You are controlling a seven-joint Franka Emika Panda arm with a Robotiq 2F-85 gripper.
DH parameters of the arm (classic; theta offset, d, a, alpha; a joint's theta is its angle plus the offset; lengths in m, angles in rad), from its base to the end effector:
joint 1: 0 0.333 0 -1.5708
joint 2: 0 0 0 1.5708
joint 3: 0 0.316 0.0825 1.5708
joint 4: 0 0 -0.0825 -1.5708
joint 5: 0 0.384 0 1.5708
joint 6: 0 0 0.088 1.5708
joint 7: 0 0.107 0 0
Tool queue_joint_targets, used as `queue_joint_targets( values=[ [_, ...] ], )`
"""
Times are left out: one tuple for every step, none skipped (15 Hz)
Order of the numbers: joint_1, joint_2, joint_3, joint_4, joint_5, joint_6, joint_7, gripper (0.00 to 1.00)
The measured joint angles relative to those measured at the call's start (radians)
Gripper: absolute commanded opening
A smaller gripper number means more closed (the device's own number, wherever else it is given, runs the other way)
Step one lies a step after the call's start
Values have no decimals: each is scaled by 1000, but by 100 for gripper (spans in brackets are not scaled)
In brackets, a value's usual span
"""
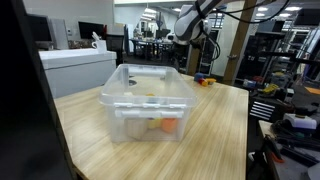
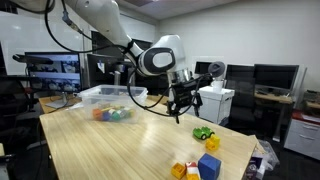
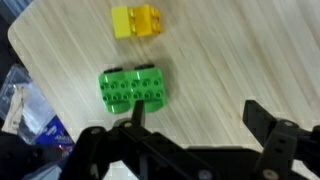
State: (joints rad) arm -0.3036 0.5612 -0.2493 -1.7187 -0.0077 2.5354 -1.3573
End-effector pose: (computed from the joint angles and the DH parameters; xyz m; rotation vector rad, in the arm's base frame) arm 0.6031 -0.3473 0.2980 2.5817 1.1919 0.0711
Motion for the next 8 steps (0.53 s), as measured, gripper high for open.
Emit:
queue_joint_targets(
  values=[
    [-2,35,-14,29,-33,-2,56,100],
    [-8,70,-20,61,-62,-6,101,100],
    [-15,96,-20,89,-80,-11,124,100],
    [-23,122,-15,121,-93,-17,130,100],
    [-30,141,-10,147,-102,-22,130,100],
    [-37,157,0,172,-112,-26,130,100],
    [-42,174,10,200,-124,-30,130,100],
    [-47,189,20,227,-134,-31,130,100]
  ],
)
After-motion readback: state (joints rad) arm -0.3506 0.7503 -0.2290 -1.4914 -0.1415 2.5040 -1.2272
